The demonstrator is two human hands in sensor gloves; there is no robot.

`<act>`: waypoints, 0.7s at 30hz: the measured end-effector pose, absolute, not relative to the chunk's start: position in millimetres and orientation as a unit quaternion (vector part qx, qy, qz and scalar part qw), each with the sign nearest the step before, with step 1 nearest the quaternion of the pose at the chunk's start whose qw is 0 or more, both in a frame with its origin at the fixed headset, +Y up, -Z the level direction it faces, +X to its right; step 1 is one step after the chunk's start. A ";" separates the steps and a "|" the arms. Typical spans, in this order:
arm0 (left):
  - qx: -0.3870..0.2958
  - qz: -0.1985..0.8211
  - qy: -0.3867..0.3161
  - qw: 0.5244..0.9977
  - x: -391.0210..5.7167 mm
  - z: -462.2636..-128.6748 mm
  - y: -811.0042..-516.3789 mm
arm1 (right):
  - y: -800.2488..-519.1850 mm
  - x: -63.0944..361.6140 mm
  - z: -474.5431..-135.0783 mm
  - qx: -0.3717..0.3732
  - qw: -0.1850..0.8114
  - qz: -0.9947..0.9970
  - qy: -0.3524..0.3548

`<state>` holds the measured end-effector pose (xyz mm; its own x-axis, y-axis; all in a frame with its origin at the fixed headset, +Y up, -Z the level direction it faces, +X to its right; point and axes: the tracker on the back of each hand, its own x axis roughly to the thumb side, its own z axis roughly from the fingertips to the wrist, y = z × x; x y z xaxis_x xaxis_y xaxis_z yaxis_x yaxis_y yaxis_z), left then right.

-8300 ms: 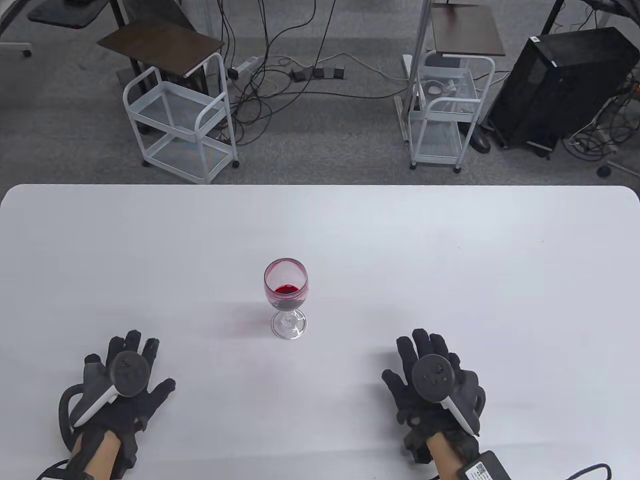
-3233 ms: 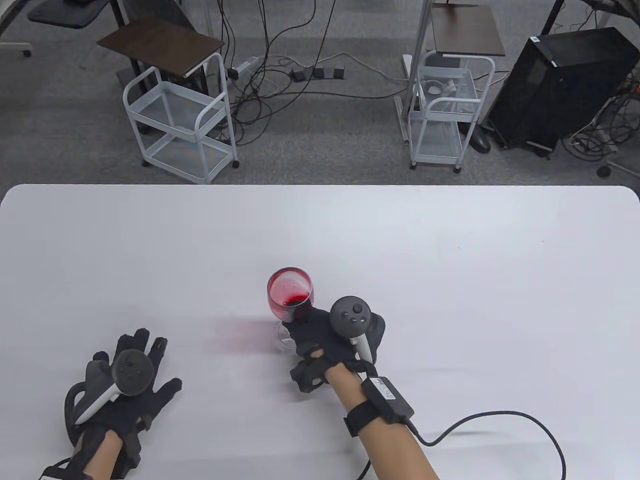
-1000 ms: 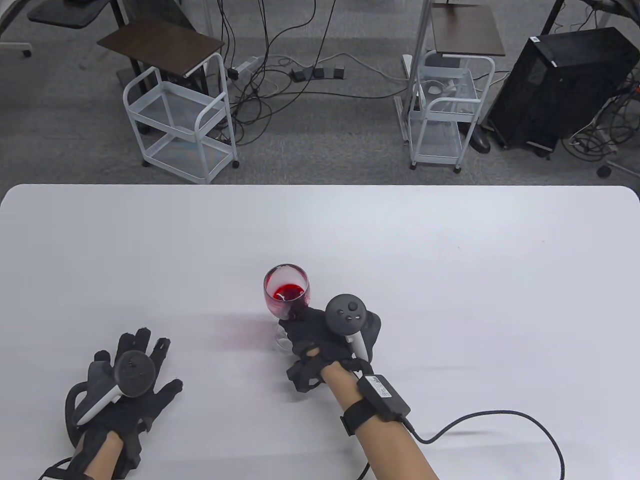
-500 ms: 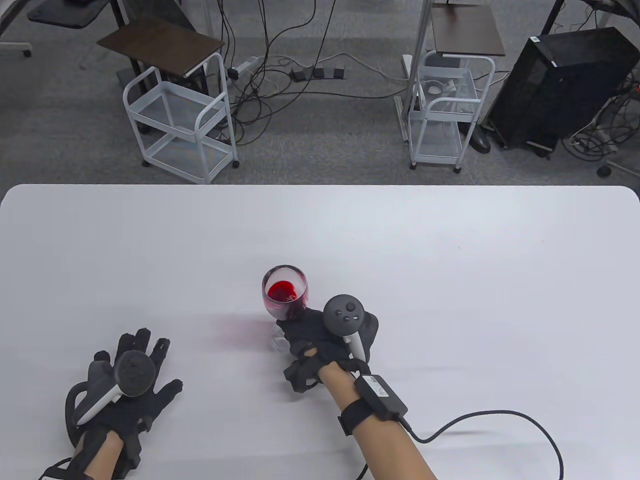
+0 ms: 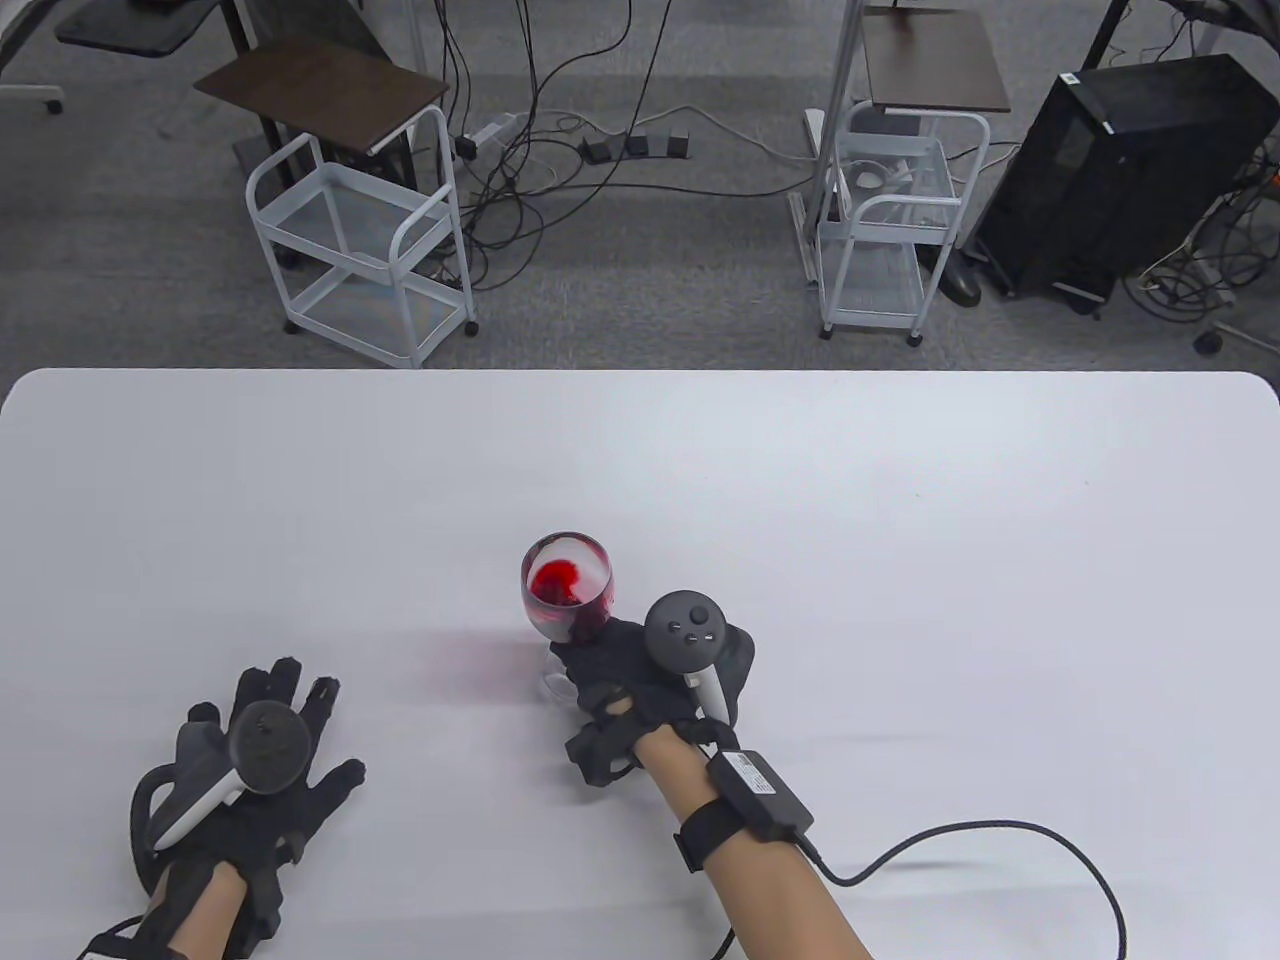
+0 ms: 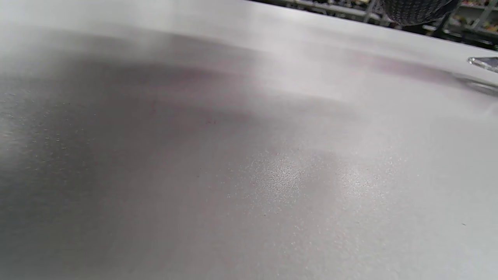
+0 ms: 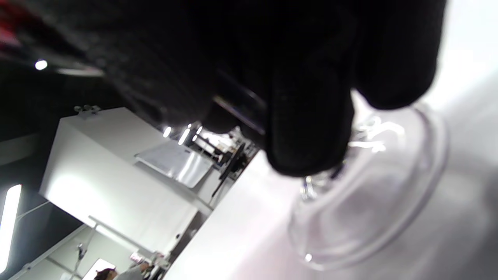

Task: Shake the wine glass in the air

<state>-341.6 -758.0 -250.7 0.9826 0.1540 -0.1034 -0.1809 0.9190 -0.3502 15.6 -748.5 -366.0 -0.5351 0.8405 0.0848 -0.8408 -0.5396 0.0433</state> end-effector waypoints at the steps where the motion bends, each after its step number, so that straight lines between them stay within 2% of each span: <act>1: -0.182 0.085 0.037 0.979 -341.7 -250.8 -758.0 | -748.8 15.3 -365.2 0.053 0.473 0.880 0.006; 4: -0.188 0.083 0.038 0.978 -341.5 -252.4 -759.4 | -747.9 11.4 -362.1 0.081 0.476 0.876 0.009; 8: -0.184 0.086 0.038 0.978 -341.8 -250.6 -758.5 | -745.8 13.7 -365.3 0.062 0.478 0.876 -0.008; 12: -0.186 0.084 0.039 0.978 -342.0 -251.7 -758.6 | -747.8 10.5 -362.1 0.082 0.476 0.876 0.004; 16: -0.183 0.085 0.038 0.979 -341.9 -250.5 -758.0 | -747.6 14.3 -365.2 0.060 0.469 0.881 -0.011; 21: -0.188 0.084 0.039 0.978 -341.9 -252.0 -759.0 | -748.8 10.7 -363.0 0.083 0.492 0.866 -0.001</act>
